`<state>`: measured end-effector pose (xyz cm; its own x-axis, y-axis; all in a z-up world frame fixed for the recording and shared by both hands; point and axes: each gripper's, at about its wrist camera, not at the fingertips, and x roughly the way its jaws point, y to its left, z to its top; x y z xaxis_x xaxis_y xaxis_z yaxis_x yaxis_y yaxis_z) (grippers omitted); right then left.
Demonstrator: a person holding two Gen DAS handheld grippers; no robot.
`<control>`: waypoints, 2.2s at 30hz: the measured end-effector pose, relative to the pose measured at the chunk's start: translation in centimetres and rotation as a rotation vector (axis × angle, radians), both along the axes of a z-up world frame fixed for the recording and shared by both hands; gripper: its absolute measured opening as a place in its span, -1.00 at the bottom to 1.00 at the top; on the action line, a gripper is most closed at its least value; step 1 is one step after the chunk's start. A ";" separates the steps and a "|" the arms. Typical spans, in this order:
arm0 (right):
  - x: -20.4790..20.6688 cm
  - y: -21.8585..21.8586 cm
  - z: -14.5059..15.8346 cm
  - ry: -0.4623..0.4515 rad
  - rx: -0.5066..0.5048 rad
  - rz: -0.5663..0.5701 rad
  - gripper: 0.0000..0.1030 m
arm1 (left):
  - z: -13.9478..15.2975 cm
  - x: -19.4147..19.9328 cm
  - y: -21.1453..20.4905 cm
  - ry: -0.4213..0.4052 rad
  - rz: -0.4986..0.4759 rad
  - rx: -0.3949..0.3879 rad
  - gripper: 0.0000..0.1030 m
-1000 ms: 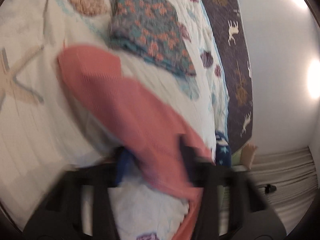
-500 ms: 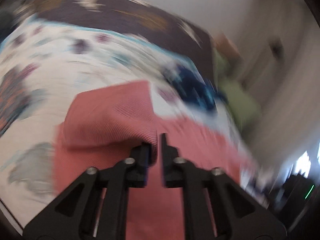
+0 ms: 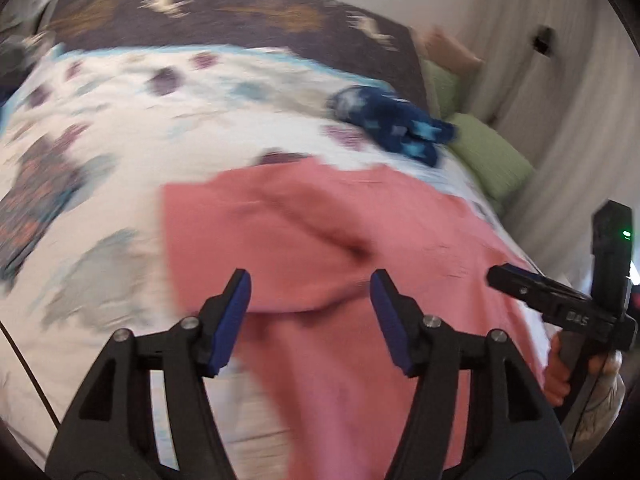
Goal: Fold small clothes
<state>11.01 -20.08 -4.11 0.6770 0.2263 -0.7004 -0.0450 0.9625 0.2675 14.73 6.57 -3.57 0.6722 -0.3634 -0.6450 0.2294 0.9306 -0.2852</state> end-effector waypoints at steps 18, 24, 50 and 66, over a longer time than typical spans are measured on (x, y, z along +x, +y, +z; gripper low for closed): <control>11.0 6.9 -2.7 0.106 -0.084 -0.005 -0.79 | -4.9 2.1 1.7 0.121 0.181 0.150 0.22; 4.8 -6.9 -4.2 0.193 0.262 -0.303 -0.48 | -4.4 2.1 1.2 0.092 0.171 0.137 0.10; 1.5 -14.8 -5.6 0.148 0.541 -0.383 0.02 | -5.3 1.8 1.2 0.089 0.130 0.194 -0.41; 1.8 -14.7 -5.5 0.148 0.295 -0.287 -0.80 | -5.2 -0.3 1.1 0.083 0.141 0.236 -0.47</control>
